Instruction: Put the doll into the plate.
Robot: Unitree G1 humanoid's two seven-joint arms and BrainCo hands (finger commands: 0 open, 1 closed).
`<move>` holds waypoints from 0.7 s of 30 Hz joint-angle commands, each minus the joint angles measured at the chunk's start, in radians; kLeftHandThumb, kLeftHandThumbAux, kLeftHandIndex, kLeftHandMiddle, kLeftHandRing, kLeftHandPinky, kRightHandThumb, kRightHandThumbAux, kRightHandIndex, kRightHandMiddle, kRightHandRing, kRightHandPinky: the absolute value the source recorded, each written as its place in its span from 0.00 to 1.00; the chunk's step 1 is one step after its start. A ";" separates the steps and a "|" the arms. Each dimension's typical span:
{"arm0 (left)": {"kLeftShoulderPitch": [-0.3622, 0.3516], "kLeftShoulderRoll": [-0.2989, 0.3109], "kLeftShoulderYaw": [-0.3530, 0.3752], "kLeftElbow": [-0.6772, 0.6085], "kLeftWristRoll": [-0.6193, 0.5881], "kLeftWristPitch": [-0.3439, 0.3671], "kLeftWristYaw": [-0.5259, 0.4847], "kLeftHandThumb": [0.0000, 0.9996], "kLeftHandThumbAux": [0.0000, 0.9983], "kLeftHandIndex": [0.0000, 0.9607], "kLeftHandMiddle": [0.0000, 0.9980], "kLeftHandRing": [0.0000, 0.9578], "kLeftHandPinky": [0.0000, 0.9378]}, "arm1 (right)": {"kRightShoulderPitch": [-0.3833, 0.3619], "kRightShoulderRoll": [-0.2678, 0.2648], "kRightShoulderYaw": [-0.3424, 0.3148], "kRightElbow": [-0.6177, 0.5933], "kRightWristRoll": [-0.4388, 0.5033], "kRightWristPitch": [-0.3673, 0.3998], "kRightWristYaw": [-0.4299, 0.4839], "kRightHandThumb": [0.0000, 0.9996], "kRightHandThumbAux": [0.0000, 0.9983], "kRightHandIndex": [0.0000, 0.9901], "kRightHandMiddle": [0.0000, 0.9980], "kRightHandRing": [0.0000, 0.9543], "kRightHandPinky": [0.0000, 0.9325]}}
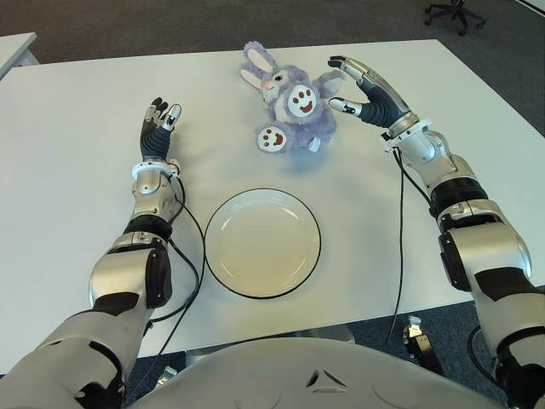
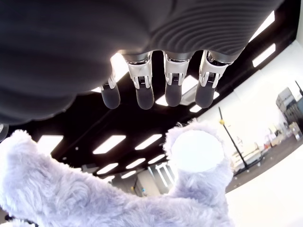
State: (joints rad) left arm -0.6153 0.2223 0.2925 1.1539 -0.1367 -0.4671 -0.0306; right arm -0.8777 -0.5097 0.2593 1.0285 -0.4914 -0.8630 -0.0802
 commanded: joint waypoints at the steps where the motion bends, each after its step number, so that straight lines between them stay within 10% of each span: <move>1: 0.097 -0.059 -0.012 0.078 0.010 0.070 0.013 0.00 0.47 0.00 0.08 0.03 0.00 | 0.006 -0.003 0.015 -0.008 -0.026 0.007 -0.014 0.29 0.13 0.00 0.00 0.00 0.00; 21: 0.100 -0.064 -0.011 0.075 0.007 0.070 0.013 0.00 0.46 0.00 0.08 0.04 0.00 | 0.026 -0.013 0.046 -0.047 -0.054 -0.027 -0.017 0.28 0.12 0.00 0.00 0.00 0.00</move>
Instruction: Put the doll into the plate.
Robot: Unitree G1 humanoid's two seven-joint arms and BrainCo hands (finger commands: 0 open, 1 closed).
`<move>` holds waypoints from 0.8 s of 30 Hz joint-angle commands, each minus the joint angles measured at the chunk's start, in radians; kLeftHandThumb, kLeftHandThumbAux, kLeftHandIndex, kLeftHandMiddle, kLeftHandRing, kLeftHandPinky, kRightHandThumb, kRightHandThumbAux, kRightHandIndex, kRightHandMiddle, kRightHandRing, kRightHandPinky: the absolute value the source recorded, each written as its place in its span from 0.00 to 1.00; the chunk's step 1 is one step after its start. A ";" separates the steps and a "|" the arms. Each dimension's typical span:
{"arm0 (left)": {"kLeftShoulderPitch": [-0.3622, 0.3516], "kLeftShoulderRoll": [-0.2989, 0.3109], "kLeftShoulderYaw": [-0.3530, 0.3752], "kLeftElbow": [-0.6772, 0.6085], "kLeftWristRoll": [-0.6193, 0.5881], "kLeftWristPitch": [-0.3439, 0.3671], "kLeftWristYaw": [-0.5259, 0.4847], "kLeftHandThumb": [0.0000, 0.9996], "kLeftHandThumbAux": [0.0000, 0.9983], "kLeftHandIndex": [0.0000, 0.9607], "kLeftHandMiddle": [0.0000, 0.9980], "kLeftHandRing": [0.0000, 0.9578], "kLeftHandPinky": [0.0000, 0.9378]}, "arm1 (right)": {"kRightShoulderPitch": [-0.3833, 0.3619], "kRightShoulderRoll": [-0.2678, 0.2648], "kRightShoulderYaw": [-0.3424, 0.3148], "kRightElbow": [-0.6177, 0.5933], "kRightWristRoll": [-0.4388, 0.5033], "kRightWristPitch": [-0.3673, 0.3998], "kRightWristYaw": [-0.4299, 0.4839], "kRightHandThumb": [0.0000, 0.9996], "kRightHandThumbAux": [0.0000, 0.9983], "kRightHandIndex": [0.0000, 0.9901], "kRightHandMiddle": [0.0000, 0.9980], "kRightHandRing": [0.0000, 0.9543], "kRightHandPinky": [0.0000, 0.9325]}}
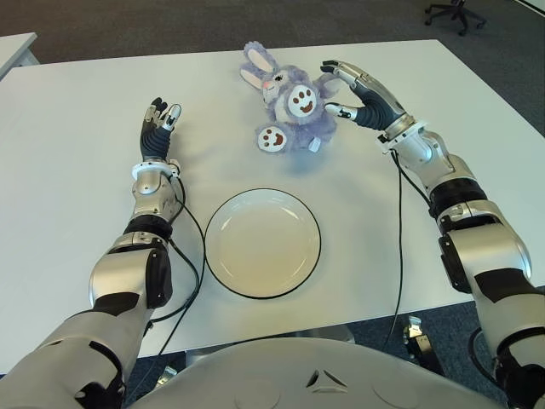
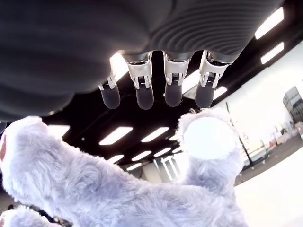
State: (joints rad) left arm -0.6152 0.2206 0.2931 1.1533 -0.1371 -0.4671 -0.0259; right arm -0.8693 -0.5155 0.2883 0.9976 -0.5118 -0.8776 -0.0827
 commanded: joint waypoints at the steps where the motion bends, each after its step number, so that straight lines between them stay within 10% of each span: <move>1: 0.100 -0.062 -0.012 0.075 0.007 0.070 0.007 0.00 0.46 0.00 0.08 0.04 0.00 | 0.018 -0.008 0.020 -0.018 -0.037 -0.013 -0.019 0.27 0.12 0.00 0.00 0.00 0.00; 24: 0.104 -0.062 -0.015 0.074 0.011 0.065 0.006 0.00 0.45 0.00 0.09 0.05 0.00 | 0.020 0.001 0.041 -0.005 -0.053 -0.039 -0.035 0.22 0.15 0.00 0.00 0.00 0.00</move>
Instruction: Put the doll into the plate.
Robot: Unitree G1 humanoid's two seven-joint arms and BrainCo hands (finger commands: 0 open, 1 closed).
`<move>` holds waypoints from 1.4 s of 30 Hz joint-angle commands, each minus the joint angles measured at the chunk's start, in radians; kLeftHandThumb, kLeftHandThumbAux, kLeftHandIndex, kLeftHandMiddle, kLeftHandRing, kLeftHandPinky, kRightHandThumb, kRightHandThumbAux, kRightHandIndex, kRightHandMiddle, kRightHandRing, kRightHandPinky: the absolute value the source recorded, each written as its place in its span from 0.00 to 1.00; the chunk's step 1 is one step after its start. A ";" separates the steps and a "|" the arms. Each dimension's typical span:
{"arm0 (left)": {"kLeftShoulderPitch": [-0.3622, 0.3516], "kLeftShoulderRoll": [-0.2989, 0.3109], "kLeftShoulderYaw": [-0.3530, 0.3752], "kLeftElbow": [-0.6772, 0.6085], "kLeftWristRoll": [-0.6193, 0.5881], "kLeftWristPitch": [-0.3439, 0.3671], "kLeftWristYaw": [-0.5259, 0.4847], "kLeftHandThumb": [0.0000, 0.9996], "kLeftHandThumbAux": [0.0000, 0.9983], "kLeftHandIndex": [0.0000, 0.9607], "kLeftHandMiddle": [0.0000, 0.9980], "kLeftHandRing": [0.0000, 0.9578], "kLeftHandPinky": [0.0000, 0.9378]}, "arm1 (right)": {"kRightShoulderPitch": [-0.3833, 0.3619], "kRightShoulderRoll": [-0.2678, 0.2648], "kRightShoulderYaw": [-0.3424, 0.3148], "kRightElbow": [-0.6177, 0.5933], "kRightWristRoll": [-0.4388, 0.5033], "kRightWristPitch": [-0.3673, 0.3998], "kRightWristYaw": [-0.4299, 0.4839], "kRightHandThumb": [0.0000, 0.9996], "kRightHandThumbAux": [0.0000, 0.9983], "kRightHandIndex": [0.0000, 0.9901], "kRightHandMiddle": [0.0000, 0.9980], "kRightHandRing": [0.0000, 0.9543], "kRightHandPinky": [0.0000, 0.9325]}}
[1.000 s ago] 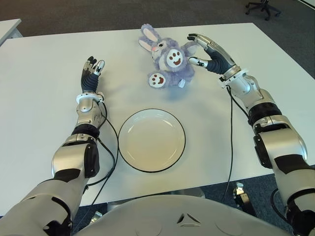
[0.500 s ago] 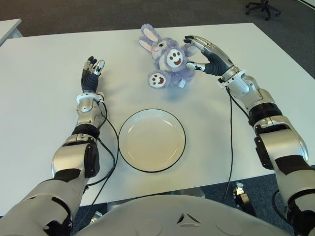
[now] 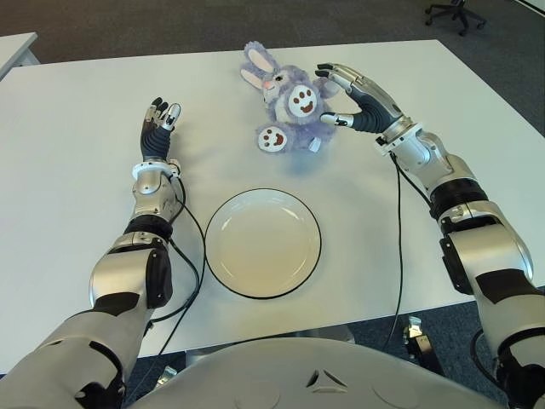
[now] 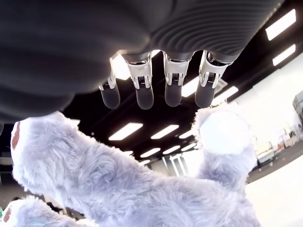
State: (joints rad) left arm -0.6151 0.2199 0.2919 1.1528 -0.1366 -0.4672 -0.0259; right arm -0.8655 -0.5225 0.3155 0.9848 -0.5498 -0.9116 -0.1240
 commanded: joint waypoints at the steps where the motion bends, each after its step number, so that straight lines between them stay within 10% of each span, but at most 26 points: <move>1: 0.105 -0.061 -0.014 0.075 0.010 0.064 0.006 0.00 0.44 0.00 0.09 0.05 0.00 | 0.017 0.008 0.015 0.006 -0.014 -0.006 0.008 0.22 0.15 0.00 0.00 0.00 0.00; 42: 0.102 -0.056 -0.010 0.079 0.006 0.063 -0.006 0.00 0.40 0.00 0.10 0.04 0.00 | 0.043 0.054 0.018 0.008 -0.010 -0.001 -0.017 0.21 0.21 0.00 0.00 0.00 0.00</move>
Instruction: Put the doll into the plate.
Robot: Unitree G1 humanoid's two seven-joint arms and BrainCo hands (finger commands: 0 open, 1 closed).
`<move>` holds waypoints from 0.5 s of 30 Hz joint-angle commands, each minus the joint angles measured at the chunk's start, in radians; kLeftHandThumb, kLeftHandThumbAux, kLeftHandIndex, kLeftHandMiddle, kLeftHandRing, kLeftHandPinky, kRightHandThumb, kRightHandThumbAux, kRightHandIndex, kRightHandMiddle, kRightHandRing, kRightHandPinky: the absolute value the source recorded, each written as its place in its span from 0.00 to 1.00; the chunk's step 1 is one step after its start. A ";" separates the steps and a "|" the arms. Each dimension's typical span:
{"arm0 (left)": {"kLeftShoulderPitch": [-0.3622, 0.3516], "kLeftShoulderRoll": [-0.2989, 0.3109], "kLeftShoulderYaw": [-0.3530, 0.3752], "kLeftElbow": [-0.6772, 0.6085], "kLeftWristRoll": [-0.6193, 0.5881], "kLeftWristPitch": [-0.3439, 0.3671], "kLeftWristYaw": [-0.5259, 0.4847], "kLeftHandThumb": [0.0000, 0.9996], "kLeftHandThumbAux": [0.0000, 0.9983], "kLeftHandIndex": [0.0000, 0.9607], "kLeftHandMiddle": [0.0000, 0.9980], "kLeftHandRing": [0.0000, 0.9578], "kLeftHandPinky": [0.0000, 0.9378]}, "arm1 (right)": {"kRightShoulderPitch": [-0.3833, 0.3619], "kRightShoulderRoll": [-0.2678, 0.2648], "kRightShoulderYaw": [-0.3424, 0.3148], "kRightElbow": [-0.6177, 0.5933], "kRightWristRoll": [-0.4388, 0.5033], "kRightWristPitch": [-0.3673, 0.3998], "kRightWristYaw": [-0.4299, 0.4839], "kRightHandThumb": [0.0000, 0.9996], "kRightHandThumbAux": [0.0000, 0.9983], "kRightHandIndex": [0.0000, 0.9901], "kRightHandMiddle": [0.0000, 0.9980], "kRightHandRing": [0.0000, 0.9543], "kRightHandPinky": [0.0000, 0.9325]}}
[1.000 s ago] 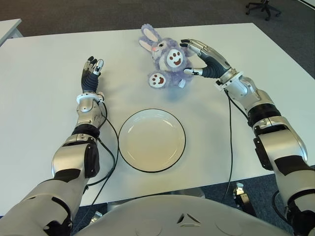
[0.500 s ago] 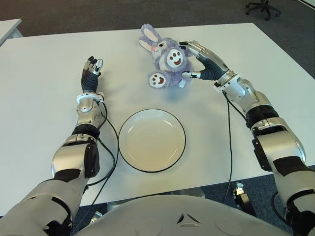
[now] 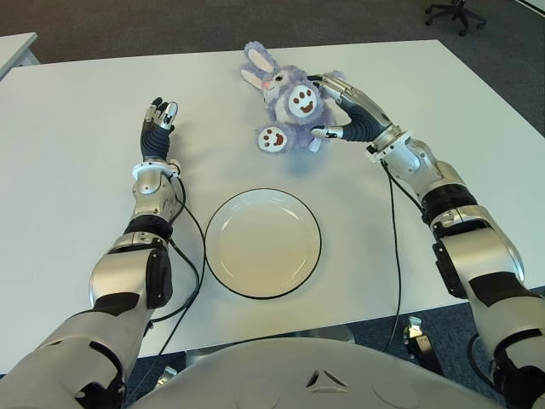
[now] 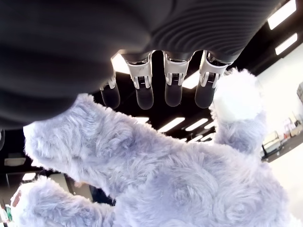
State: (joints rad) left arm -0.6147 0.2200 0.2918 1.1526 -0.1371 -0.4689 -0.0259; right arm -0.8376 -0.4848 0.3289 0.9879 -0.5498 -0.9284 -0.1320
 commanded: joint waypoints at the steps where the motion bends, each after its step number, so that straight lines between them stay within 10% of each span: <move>1: 0.101 -0.056 -0.009 0.079 0.005 0.064 -0.007 0.00 0.40 0.00 0.10 0.04 0.00 | 0.016 0.022 0.003 0.008 -0.007 0.018 -0.012 0.21 0.21 0.00 0.00 0.00 0.00; 15: 0.103 -0.055 -0.004 0.078 0.001 0.057 -0.012 0.00 0.40 0.00 0.10 0.04 0.00 | 0.019 0.071 -0.018 0.048 0.004 0.016 -0.104 0.26 0.24 0.00 0.00 0.00 0.00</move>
State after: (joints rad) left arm -0.6147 0.2197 0.2945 1.1526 -0.1376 -0.4713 -0.0281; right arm -0.8314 -0.4259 0.3164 1.0203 -0.5443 -0.9180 -0.2108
